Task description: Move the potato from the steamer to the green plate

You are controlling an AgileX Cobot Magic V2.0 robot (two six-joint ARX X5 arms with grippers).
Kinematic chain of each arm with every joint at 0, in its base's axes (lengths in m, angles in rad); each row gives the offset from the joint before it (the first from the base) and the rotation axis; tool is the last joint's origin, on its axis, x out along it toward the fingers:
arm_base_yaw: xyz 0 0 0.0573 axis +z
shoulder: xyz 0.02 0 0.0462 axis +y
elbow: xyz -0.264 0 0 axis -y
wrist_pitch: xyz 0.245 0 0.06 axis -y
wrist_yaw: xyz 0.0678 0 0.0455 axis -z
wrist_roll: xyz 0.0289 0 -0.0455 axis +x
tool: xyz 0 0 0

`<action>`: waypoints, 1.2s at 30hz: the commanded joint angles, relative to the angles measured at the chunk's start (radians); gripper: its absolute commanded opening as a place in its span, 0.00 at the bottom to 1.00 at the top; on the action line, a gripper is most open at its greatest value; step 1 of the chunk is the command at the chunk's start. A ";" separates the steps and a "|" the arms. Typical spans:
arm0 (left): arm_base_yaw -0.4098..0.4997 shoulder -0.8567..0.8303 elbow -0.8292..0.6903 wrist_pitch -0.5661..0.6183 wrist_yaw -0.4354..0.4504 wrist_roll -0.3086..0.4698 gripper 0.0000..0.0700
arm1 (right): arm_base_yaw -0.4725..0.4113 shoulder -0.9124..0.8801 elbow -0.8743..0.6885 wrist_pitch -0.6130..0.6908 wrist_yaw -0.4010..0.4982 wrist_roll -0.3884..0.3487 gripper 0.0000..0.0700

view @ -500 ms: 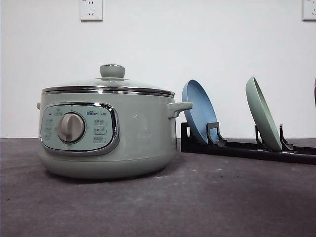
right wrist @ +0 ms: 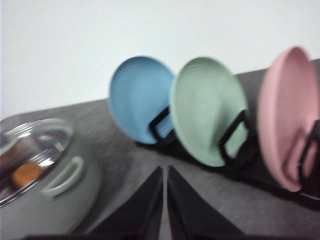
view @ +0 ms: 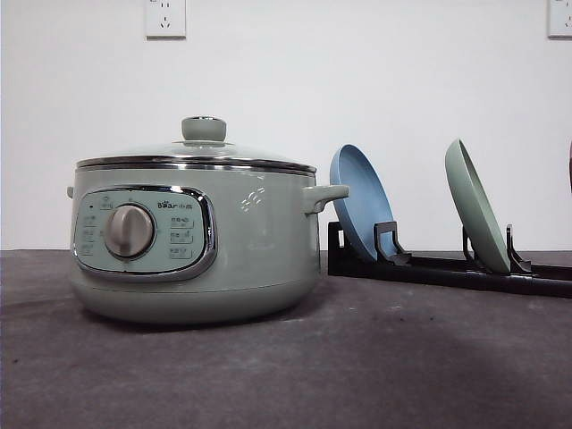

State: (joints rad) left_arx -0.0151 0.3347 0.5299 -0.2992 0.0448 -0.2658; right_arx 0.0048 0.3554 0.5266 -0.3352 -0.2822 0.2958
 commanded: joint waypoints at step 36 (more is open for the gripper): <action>-0.242 0.591 0.622 -0.374 0.541 0.337 0.04 | 0.229 0.376 0.437 -0.304 -0.195 -0.255 0.00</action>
State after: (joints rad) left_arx -0.2535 0.9173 1.1282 -0.6881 0.5758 0.0555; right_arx 0.2291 0.7242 0.9447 -0.6545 -0.4767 0.0559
